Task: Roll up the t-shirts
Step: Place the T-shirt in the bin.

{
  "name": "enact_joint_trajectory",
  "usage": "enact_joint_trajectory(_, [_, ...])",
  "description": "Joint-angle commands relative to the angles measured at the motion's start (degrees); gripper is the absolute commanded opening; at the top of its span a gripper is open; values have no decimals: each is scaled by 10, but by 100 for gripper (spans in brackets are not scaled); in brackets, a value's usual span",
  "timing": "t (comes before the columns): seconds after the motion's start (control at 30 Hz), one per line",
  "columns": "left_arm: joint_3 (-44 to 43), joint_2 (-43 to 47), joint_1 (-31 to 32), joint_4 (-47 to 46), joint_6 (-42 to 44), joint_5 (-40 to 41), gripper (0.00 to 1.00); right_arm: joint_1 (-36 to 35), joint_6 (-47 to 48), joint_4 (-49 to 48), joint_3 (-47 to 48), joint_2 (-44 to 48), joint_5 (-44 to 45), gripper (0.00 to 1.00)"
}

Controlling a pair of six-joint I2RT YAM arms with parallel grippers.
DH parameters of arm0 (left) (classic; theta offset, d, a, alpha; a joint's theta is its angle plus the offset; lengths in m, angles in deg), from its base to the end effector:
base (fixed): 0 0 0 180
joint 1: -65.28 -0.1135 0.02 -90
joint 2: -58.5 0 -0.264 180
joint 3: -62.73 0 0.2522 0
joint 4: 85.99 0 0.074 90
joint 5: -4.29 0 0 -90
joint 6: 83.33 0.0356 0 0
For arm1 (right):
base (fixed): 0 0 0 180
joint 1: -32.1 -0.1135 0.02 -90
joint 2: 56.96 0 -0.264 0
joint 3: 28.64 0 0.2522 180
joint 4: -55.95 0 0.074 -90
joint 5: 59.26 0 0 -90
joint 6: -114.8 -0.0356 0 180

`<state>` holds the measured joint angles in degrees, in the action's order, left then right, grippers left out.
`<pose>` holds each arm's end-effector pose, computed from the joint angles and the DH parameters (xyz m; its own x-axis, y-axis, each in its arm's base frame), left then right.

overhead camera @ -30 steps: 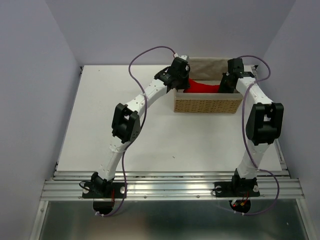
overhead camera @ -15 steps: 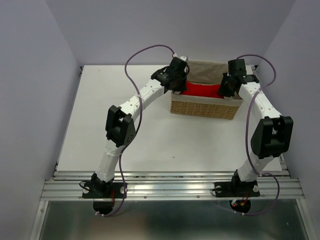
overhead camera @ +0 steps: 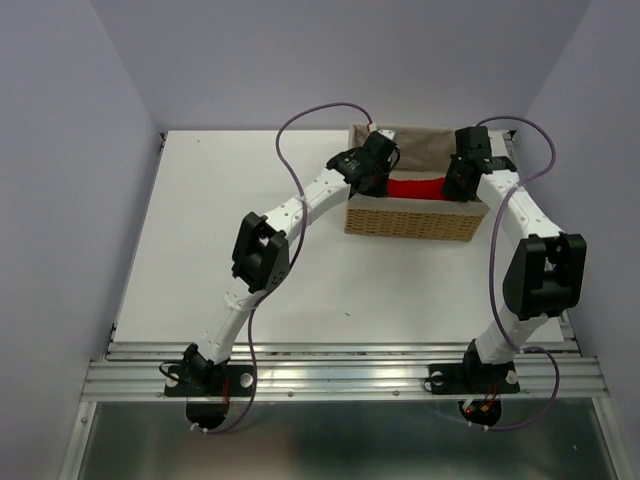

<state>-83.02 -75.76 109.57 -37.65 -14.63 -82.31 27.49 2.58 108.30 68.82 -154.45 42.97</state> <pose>0.3873 -0.3749 0.2871 -0.6408 0.1186 -0.7585 0.4619 0.8487 -0.2575 0.3724 0.0225 0.2889 -0.7118 0.3134 -0.6285 0.3452 0.9355 0.0755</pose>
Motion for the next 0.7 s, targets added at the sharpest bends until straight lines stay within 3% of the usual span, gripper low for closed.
enact_joint_trajectory(0.0, [-47,-36,4,3,19,26,0,-1,10,-31,-5,-26,19,1])
enact_joint_trajectory(0.67, [-29,-58,6,-1,23,34,0,-1,54,-21,15,-107,51,1])
